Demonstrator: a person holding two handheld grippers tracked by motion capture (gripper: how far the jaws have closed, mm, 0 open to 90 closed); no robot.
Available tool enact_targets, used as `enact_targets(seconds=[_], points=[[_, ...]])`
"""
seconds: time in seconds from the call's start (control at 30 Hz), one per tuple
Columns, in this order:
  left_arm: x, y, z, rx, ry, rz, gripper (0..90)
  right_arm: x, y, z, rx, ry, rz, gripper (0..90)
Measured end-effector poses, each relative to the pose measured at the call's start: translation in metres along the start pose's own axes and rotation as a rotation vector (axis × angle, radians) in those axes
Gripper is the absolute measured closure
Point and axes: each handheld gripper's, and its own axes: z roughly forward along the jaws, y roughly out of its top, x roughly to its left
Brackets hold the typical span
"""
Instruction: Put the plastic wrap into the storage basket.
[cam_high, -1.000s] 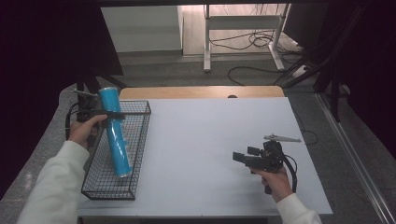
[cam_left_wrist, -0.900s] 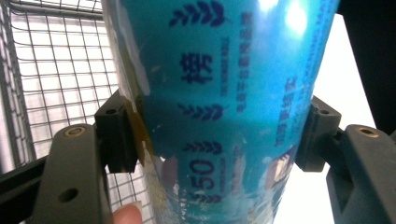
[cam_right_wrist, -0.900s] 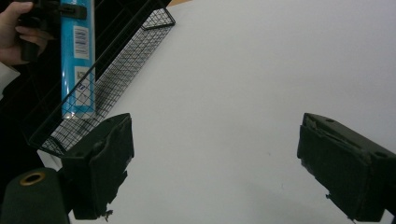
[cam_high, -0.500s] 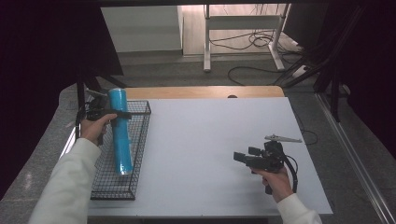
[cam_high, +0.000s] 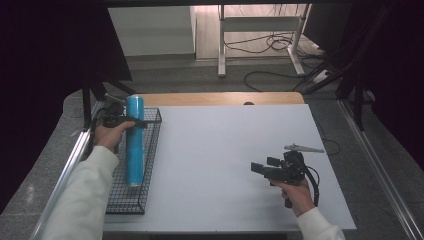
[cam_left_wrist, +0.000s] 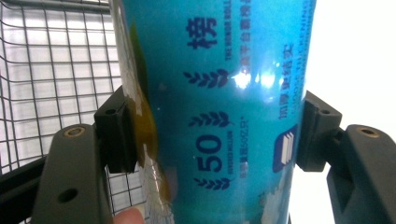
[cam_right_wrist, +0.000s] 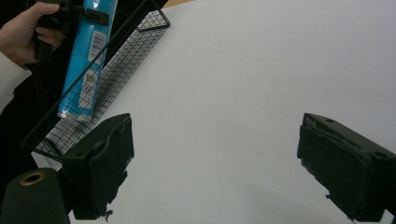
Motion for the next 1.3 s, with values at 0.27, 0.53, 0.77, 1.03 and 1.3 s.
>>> enact_targets(seconds=[0.27,0.53,0.77,1.03,1.3], points=[[0.000,0.001,-0.005,0.018,-0.019,0.007,31.7,0.000,0.000,0.001,0.002,0.000,0.000,11.1],[0.000,0.000,-0.025,0.049,-0.064,0.031,31.9,0.000,0.001,0.001,-0.006,-0.001,0.009,11.1],[0.001,-0.006,-0.045,0.060,-0.113,0.037,31.9,0.000,0.002,0.001,-0.010,0.001,0.012,11.1],[-0.003,-0.020,-0.077,0.072,-0.098,0.068,31.9,0.004,0.005,-0.001,-0.021,0.009,0.010,11.1],[0.002,-0.030,-0.051,0.127,-0.073,0.062,31.9,0.006,0.007,-0.001,-0.029,0.006,0.008,11.2]])
